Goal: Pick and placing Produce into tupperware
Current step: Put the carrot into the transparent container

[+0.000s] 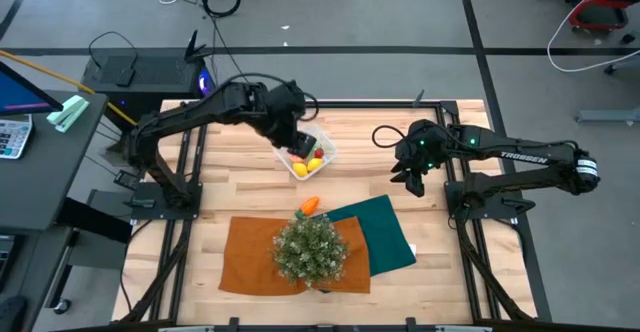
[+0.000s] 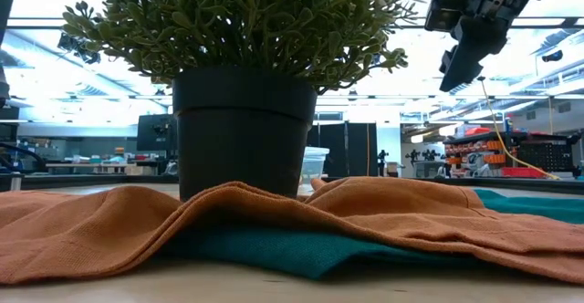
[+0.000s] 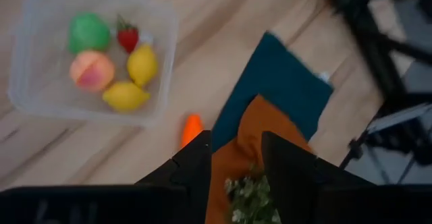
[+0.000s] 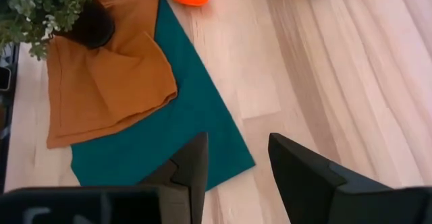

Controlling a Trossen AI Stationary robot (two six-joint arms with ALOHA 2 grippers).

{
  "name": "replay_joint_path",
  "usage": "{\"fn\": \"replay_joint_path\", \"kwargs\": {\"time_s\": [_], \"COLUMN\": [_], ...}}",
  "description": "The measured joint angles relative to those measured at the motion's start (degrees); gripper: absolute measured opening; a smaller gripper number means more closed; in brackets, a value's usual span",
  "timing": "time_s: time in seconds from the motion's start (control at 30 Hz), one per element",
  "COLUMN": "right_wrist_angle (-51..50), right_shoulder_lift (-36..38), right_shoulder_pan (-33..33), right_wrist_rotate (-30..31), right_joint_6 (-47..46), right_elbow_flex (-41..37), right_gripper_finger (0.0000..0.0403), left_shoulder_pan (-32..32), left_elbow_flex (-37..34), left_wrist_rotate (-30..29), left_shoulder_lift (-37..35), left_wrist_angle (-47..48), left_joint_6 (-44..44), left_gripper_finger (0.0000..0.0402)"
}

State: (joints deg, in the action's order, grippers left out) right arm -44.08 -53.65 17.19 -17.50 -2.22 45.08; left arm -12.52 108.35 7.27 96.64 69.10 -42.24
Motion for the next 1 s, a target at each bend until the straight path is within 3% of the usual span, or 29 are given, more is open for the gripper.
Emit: {"fn": "replay_joint_path", "kwargs": {"time_s": [0.23, 0.5, 0.63, 1.0], "right_wrist_angle": [0.0, -3.4, -5.6, -8.5], "right_shoulder_lift": [0.0, 0.0, 0.0, 0.0], "right_shoulder_pan": [0.3, 0.3, 0.3, 0.3], "right_wrist_rotate": [0.0, 0.0, 0.0, -0.1], "right_joint_6": [0.9, 0.9, 1.0, -3.6], "right_elbow_flex": [0.0, 0.0, 0.0, 0.0], "right_gripper_finger": [0.0123, 0.0123, 0.0123, 0.0123], "left_shoulder_pan": [3.9, 6.8, 8.5, 6.0], "left_elbow_flex": [0.0, 0.0, 0.0, 0.0], "left_wrist_rotate": [-3.4, -5.9, -9.0, -8.7], "left_shoulder_lift": [5.9, 12.9, 14.4, 19.7], "left_wrist_angle": [5.8, 6.4, 4.7, -1.3], "left_joint_6": [-0.6, -4.5, -2.1, 5.7], "left_gripper_finger": [0.0148, 0.0158, 0.0156, 0.0156]}}
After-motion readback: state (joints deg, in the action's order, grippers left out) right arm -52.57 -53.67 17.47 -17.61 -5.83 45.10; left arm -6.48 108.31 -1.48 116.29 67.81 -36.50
